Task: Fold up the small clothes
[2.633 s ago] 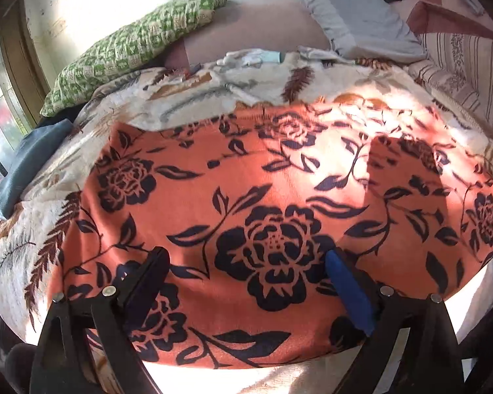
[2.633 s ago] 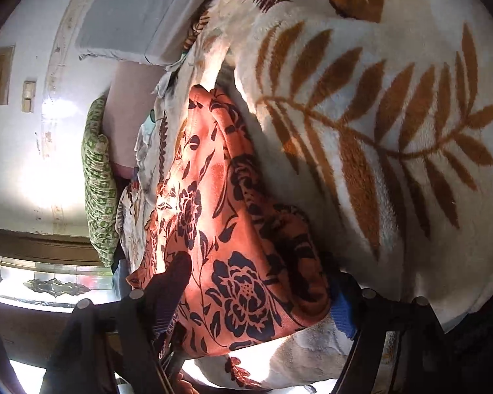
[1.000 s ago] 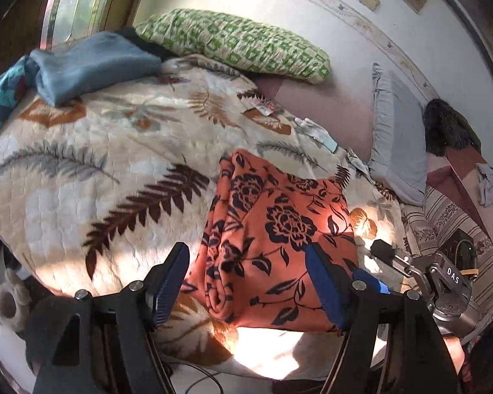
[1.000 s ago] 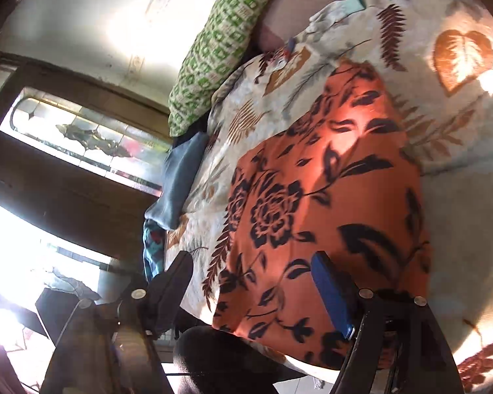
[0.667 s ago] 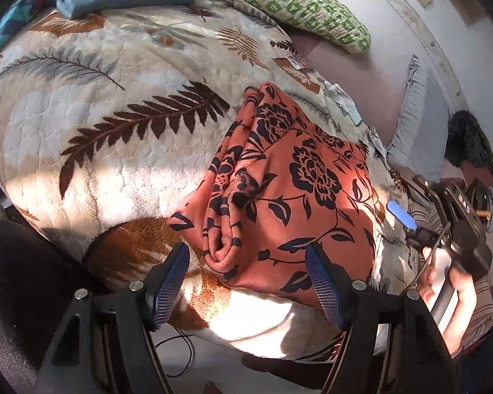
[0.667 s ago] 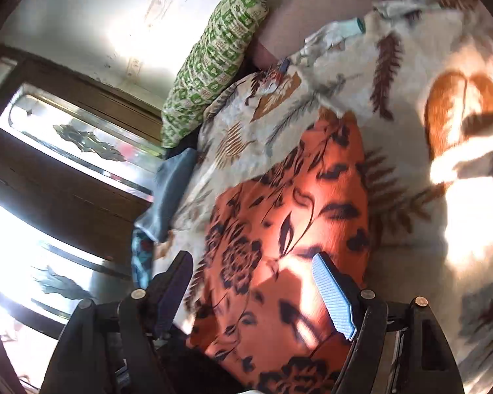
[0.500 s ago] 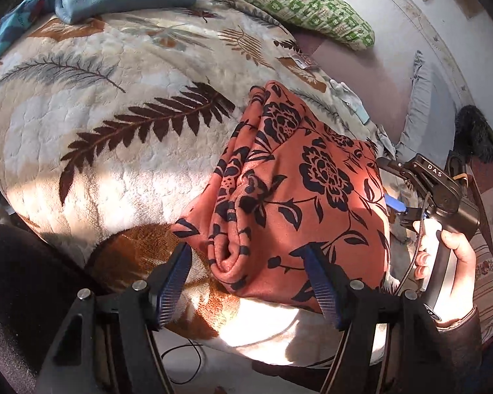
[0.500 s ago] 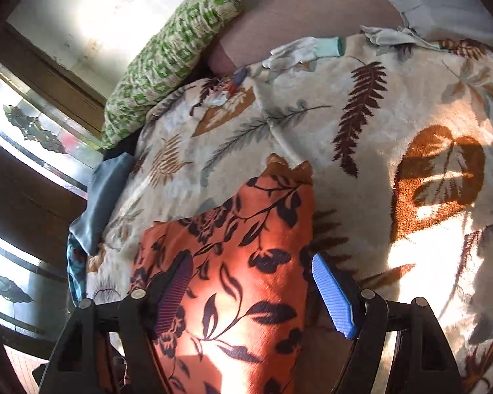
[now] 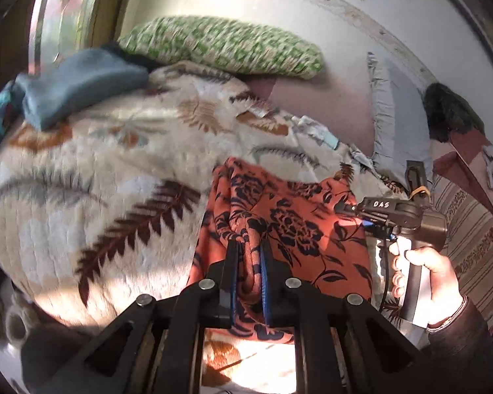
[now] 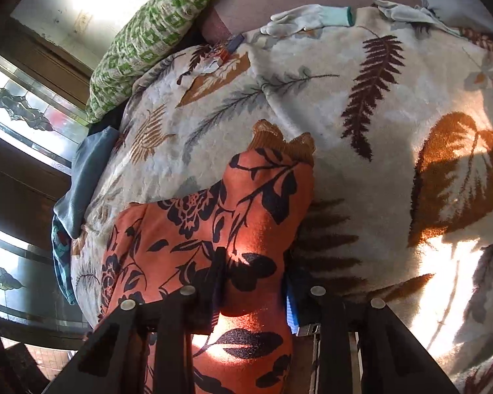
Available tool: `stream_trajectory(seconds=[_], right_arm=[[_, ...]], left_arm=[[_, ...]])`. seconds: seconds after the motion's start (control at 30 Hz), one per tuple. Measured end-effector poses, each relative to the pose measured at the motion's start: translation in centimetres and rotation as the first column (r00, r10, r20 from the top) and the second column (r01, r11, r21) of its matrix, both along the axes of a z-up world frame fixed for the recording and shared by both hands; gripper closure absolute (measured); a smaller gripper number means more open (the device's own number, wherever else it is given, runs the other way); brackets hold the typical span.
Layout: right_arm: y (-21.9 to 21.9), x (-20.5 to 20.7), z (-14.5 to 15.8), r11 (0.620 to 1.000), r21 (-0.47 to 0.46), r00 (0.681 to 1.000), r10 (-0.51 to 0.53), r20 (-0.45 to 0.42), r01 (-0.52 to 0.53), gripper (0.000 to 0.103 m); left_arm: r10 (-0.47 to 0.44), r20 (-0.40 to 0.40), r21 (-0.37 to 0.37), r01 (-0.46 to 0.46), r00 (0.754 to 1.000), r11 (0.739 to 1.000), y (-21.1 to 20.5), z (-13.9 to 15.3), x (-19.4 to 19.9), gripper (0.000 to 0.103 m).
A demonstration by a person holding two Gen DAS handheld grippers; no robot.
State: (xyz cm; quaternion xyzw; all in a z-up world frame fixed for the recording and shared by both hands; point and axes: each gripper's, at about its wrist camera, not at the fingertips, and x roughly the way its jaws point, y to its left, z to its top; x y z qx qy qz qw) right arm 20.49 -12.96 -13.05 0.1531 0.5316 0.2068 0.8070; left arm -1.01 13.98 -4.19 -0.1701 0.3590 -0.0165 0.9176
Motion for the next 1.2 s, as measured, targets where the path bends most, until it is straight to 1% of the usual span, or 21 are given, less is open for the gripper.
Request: stream_trajectory(seconds=[0.03, 0.1, 0.17, 0.2, 0.23, 0.27, 0.3, 0.37, 0.47, 0.53, 0.6, 0.63, 0.7, 0.73, 0.8, 0.87, 0.93, 1.0, 1.07, 1.13, 1.2], right_arm=[[-0.2, -0.3, 0.2, 1.0, 0.006, 1.0, -0.016, 0.02, 0.016, 0.073], [-0.9, -1.2, 0.2, 0.998, 0.014, 0.996, -0.064, 0.062, 0.063, 0.073], [-1.3, -1.6, -1.3, 0.995, 0.013, 0.995, -0.095, 0.042, 0.095, 0.07], [-1.4, -1.4, -2.0, 0.995, 0.029, 0.995, -0.099, 0.022, 0.099, 0.068], [-1.8, -1.4, -2.4, 0.991, 0.068, 0.993, -0.114, 0.012, 0.113, 0.057], [-2.2, -1.4, -2.4, 0.988, 0.083, 0.992, -0.128, -0.006, 0.128, 0.033], [-2.4, -1.5, -2.4, 0.988, 0.082, 0.991, -0.133, -0.018, 0.134, 0.03], [-2.6, -1.8, -1.4, 0.992, 0.069, 0.994, -0.106, 0.002, 0.106, 0.03], [-3.3, -3.0, 1.2, 0.989, 0.064, 0.988, -0.138, 0.071, 0.134, 0.03], [-3.7, -4.3, 3.5, 0.983, 0.141, 0.984, -0.137, 0.116, 0.12, 0.03], [-3.2, -5.6, 5.0, 0.964, 0.265, 0.992, -0.062, 0.109, 0.031, 0.028], [-2.7, -6.0, 5.0, 0.942, 0.334, 0.996, 0.004, 0.087, -0.033, 0.026], [-1.6, -6.3, 3.2, 0.898, 0.426, 0.994, 0.107, 0.019, -0.105, 0.024], [-1.0, -6.1, 1.3, 0.899, 0.426, 0.989, 0.137, -0.049, -0.103, 0.024], [-1.0, -5.9, -2.1, 0.935, 0.353, 0.986, 0.094, -0.14, -0.039, 0.027], [-1.4, -6.2, -1.9, 0.924, 0.38, 0.991, 0.082, -0.109, -0.034, 0.028], [-1.0, -6.4, -1.2, 0.939, 0.339, 0.99, 0.094, -0.101, -0.054, 0.028], [-0.5, -6.5, -0.3, 0.948, 0.308, 0.99, 0.115, -0.085, -0.083, 0.028], [-0.7, -7.1, 0.4, 0.943, 0.321, 0.992, 0.112, -0.063, -0.086, 0.028], [-1.5, -8.2, 0.8, 0.927, 0.369, 0.993, 0.1, -0.058, -0.071, 0.028], [-2.3, -9.7, 0.8, 0.91, 0.411, 0.994, 0.093, -0.057, -0.062, 0.028]], left_arm=[[-0.018, 0.028, 0.038, 0.016, 0.999, 0.999, -0.1, 0.8, 0.1, 0.091], [-0.011, -0.013, 0.038, 0.012, 1.0, 0.999, 0.8, -0.4, 0.9, 0.091], [0.041, -0.151, 0.044, -0.035, 0.988, 0.998, 2.3, -4.9, 2.2, 0.091], [0.08, -0.242, 0.076, -0.063, 0.967, 0.995, 3.0, -7.7, 2.9, 0.091], [0.088, -0.297, 0.055, -0.075, 0.951, 0.996, 3.7, -10.0, 3.1, 0.089], [0.107, -0.279, 0.031, -0.102, 0.954, 0.994, 4.1, -10.4, 2.5, 0.085], [0.119, -0.265, 0.031, -0.115, 0.957, 0.993, 4.2, -9.8, 2.2, 0.08], [0.112, -0.242, 0.035, -0.107, 0.964, 0.994, 3.7, -8.8, 2.0, 0.08], [0.107, -0.241, 0.079, -0.091, 0.965, 0.993, 3.1, -8.6, 2.1, 0.076], [0.125, -0.246, 0.076, -0.11, 0.961, 0.991, 3.3, -8.8, 1.9, 0.064], [0.143, -0.257, 0.056, -0.133, 0.956, 0.99, 3.7, -8.6, 1.7, 0.057], [0.149, -0.263, 0.043, -0.143, 0.953, 0.989, 3.9, -8.4, 1.6, 0.052], [0.183, -0.245, 0.041, -0.178, 0.952, 0.983, 4.3, -7.4, 1.0, 0.051], [0.199, -0.216, 0.055, -0.191, 0.956, 0.98, 4.3, -6.5, 0.6, 0.05], [0.195, -0.154, 0.07, -0.186, 0.969, 0.98, 3.8, -4.4, 0.2, 0.045], [0.168, -0.085, 0.076, -0.162, 0.982, 0.984, 2.9, -2.2, 0.4, 0.041], [0.098, -0.041, 0.062, -0.095, 0.994, 0.994, 1.4, -0.9, 1.7, 0.032], [0.007, -0.02, 0.061, -0.006, 1.0, 0.998, -0.6, -0.6, 3.5, 0.031], [-0.027, -0.062, 0.11, 0.034, 0.998, 0.993, -2.4, -1.8, 5.9, 0.031], [-0.047, -0.144, 0.108, 0.063, 0.988, 0.992, -2.8, -4.4, 8.3, 0.032], [-0.026, -0.276, 0.126, 0.063, 0.961, 0.99, -2.7, -8.1, 10.3, 0.031]])
